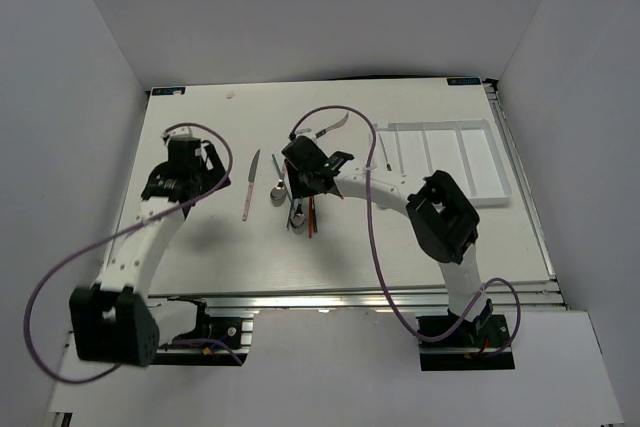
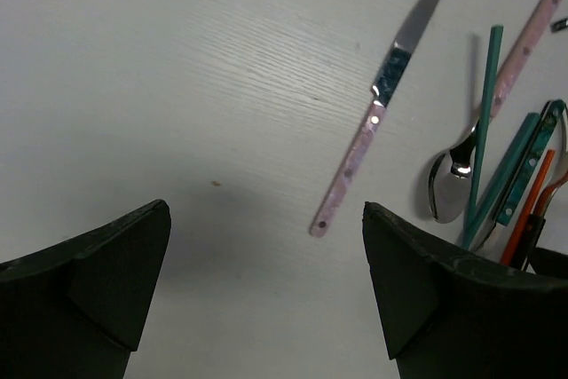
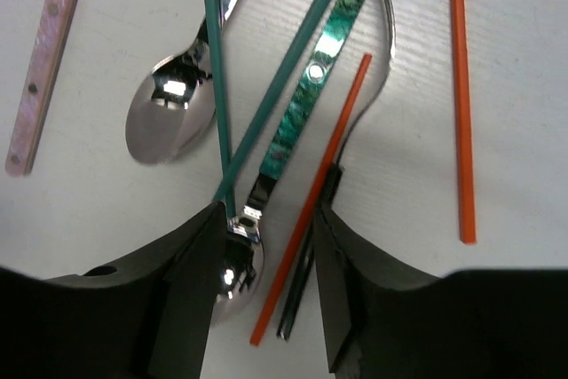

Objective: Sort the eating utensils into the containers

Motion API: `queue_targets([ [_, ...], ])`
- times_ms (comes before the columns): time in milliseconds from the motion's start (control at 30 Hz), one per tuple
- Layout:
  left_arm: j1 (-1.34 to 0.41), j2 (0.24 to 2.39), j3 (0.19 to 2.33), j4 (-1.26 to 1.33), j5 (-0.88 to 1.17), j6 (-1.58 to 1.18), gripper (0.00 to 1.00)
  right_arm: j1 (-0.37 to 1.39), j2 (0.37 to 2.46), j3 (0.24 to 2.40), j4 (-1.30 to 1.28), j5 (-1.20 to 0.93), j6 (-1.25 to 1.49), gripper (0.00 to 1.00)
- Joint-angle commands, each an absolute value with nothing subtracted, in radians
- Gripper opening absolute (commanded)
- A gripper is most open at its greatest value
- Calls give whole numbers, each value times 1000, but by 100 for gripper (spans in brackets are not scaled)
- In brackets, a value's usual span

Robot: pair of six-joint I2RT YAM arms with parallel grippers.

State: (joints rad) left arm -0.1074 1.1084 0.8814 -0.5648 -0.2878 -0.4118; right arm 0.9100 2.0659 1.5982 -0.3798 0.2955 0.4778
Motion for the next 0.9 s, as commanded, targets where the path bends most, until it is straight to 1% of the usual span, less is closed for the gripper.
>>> queue_targets([
  [0,-107,1287,971,-592,-63,-414,98,908,1919,1550,-440,273,439,50],
  [33,-109,1374,1017,-607,-37,-419,98,908,1890,1517,-434,265,430,52],
  [167,-118,1518,1051,-594,-2,-460,98,907,1735,1364,-402,252,405,59],
  [300,-170,1630,1075,-561,-37,-506,97,905,1608,1280,-417,267,380,61],
  [433,-257,1738,1134,-586,-109,-506,93,904,1526,1203,-410,262,362,62],
  [467,-265,1756,1140,-594,-127,-508,91,902,1497,1172,-402,259,361,62],
  [500,-271,1785,1140,-595,-143,-512,86,902,1480,1155,-394,258,356,62],
  [567,-275,1804,1129,-600,-161,-522,82,899,1456,1126,-385,256,356,62],
  [600,-275,1809,1103,-591,-175,-529,75,899,1433,1103,-377,252,354,62],
  [667,-275,1809,1071,-575,-181,-541,71,896,1414,1085,-370,249,347,63],
  [700,-275,1809,1054,-552,-175,-552,67,893,1398,1071,-365,249,344,63],
  [733,-275,1816,1030,-545,-166,-558,54,891,1393,1066,-368,250,342,63],
  [800,-279,1827,1011,-535,-167,-569,43,890,1373,1055,-367,247,339,63],
  [833,-284,1838,1000,-537,-178,-572,33,890,1365,1051,-367,245,336,63],
  [867,-288,1844,997,-546,-186,-574,29,888,1347,1046,-365,242,334,63],
])
